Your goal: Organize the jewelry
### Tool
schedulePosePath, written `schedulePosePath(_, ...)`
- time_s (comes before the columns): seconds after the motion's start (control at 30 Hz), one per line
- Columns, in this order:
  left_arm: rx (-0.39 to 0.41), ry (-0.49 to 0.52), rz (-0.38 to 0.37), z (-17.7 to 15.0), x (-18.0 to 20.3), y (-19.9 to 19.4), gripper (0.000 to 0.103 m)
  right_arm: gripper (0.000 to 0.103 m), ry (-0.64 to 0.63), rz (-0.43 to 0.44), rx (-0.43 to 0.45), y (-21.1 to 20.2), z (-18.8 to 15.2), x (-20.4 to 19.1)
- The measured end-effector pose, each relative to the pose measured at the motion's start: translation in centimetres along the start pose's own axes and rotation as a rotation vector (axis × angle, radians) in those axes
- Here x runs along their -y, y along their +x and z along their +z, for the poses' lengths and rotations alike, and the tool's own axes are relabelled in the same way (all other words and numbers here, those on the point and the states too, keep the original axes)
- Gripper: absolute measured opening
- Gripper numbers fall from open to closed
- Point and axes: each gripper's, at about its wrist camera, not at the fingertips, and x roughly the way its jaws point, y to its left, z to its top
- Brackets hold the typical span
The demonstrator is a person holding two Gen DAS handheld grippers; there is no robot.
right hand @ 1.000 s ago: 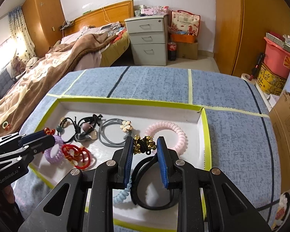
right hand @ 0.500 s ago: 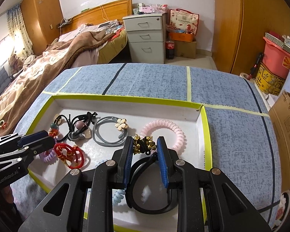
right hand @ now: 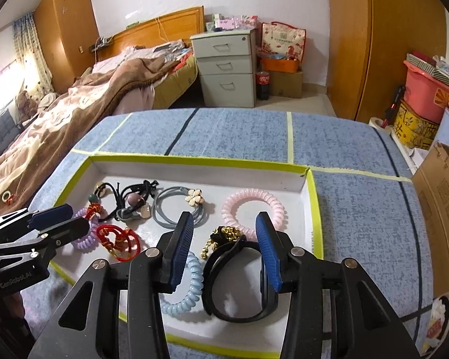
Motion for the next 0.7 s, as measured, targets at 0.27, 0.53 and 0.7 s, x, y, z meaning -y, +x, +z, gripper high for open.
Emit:
schedulePosePath(0.27,0.049,-0.011,0.048,-0.7,0.6,-2.4,0.053,0.045,0.02,0.01,0.052,-3.2,-1.1,-0.8)
schedulePosePath(0.53,0.086,0.001,0.114,-2.5,2.0,-4.3,0.053,0.045,0.057,-0.003,0.11,-6.6,-3.6,-1.8)
schedulePosePath(0.7,0.103,-0.021,0.109,-3.8,2.5,-5.4,0.053,0.045,0.046,-0.044,0.134,-7.9,-5.1,-2.6)
